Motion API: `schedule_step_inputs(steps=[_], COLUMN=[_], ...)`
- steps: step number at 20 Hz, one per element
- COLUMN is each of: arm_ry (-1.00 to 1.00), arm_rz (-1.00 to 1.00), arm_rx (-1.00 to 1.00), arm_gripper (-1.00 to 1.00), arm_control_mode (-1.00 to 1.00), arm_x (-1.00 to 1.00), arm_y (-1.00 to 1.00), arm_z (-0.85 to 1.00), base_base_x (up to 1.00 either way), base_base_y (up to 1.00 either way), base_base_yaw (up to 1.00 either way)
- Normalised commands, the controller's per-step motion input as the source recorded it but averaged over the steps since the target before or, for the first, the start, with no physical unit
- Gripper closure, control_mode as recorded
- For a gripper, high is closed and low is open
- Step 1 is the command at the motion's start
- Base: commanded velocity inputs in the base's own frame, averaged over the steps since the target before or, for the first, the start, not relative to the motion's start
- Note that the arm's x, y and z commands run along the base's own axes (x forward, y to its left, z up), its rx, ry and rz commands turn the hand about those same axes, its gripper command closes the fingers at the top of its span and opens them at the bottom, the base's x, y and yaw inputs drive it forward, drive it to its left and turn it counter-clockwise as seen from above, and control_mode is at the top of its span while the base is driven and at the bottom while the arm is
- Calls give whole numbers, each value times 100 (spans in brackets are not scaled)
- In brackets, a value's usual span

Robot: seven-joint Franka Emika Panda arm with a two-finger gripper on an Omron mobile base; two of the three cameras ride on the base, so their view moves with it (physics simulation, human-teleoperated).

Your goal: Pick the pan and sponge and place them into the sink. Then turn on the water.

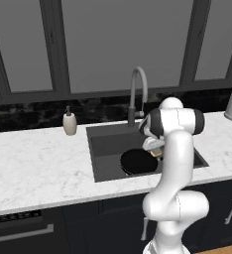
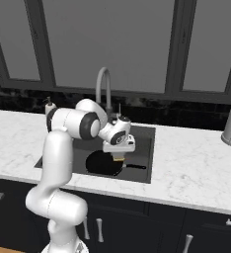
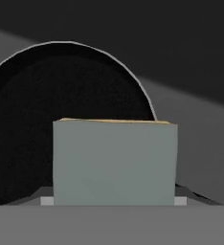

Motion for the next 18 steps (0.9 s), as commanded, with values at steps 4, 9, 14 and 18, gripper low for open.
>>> schedule_step_inputs(steps=[4,9,14,18], arm_ry=[-2,-1,0,0], arm_rz=[7,7,6,6], arm_rx=[0,0,0,0], arm_gripper=[100,100,100,100], arm_control_mode=[-100,-100,-100,-100], arm_x=[0,0,0,0], arm_y=[17,15,18,16], arm_z=[-35,-23,-23,-24], base_base_x=[0,0,0,0], base_base_y=[0,0,0,0], base_base_yaw=[0,0,0,0])
